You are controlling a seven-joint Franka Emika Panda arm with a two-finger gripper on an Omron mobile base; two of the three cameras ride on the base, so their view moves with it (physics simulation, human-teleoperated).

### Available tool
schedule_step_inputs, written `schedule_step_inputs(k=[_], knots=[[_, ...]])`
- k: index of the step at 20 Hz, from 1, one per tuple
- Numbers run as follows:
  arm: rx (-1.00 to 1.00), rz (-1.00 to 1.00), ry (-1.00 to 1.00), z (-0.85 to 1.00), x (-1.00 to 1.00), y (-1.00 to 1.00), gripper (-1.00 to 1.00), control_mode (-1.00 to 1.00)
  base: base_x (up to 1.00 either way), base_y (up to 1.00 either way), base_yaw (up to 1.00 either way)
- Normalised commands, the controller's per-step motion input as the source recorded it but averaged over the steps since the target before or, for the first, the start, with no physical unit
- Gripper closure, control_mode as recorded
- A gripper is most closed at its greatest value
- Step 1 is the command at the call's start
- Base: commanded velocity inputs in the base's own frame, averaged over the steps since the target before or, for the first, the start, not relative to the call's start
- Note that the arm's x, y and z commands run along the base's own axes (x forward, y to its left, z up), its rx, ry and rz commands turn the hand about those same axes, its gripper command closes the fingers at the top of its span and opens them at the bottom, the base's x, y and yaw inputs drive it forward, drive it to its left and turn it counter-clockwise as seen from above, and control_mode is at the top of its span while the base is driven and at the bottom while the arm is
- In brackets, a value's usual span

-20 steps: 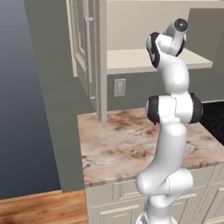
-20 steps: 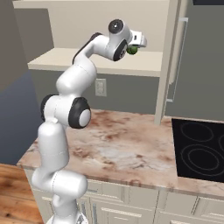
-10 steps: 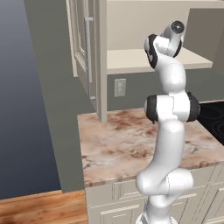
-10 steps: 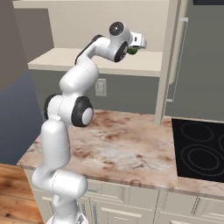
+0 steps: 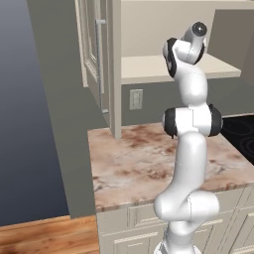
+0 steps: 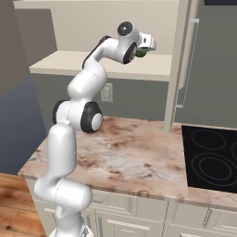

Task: Pick the avocados from the cabinet and place them in one bowl. Pick the tomato from the sink and place it in the other bowl.

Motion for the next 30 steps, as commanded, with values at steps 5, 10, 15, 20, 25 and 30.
schedule_step_inputs(k=[5,10,15,20,25,30], knots=[[0.00,0.00,0.00,0.00,0.00,0.00,-1.00,-1.00,0.00,0.00,0.00],[0.00,0.00,0.00,-0.01,0.00,0.00,-1.00,-1.00,0.00,0.00,0.00],[0.01,0.00,0.00,-0.13,0.00,0.00,-1.00,-1.00,0.00,0.00,0.00],[0.02,0.00,0.00,-0.16,0.00,0.00,-1.00,-1.00,0.00,0.00,0.00],[0.00,0.00,0.00,-0.01,0.00,0.00,-1.00,-1.00,0.00,0.00,0.00],[0.00,0.00,0.01,-0.02,0.00,0.00,-1.00,-1.00,0.00,0.00,0.00]])
